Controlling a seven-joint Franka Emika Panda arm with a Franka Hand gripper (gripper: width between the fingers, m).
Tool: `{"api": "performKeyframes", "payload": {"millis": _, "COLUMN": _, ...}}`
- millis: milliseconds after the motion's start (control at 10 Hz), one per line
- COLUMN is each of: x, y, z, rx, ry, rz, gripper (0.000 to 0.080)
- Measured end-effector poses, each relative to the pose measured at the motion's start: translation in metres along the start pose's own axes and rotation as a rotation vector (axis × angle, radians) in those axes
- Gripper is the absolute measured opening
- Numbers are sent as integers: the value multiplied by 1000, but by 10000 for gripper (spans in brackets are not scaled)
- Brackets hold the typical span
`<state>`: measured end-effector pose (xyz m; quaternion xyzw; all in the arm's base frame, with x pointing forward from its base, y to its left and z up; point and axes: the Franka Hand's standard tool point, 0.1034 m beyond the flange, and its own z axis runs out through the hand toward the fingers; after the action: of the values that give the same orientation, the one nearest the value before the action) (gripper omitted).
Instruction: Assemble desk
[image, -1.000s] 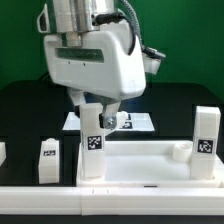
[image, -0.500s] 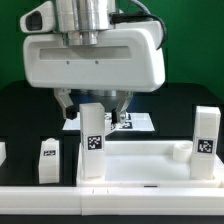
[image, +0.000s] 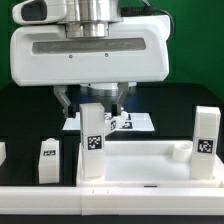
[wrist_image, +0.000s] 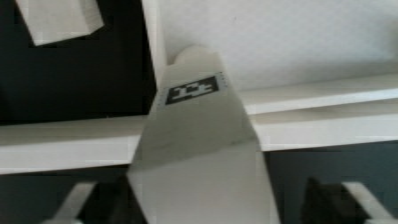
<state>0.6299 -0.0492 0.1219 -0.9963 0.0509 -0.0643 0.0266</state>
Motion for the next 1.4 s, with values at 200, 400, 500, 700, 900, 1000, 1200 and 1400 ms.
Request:
{"api": "performKeyframes", "payload": {"millis": 200, "x": 0, "y": 1, "z": 0, "rx": -1, "ry": 1, "rz": 162, "gripper": 285}}
{"api": "performKeyframes", "payload": {"millis": 400, "x": 1, "y": 4, "z": 1, "rx": -10, "ry": 5, "rz": 391, "gripper": 285}}
{"api": "performKeyframes", "payload": {"millis": 500, "x": 2, "y": 5, "z": 1, "rx": -12, "ry": 8, "rz": 569, "gripper": 285}}
{"api": "performKeyframes", "payload": {"millis": 700, "x": 0, "y": 8, "z": 1, "rx": 3, "ry": 5, "rz": 994, "gripper": 285}}
{"api": "performKeyframes", "payload": {"millis": 900, "x": 1, "y": 9, "z": 2, "rx": 17, "ry": -7, "rz": 1128, "gripper": 286}}
{"api": "performKeyframes", "payload": {"millis": 1000, "x": 1, "y": 9, "z": 2, "rx": 17, "ry": -8, "rz": 1180, "gripper": 287}}
{"api": "performKeyframes", "payload": {"millis": 1200, "x": 0, "y": 12, "z": 3, "rx": 36, "ry": -35, "rz": 1426, "gripper": 287}}
{"api": "performKeyframes", "payload": {"millis": 1400, "x": -2, "y": 13, "z": 4, "rx": 95, "ry": -84, "rz": 1796, "gripper": 287}}
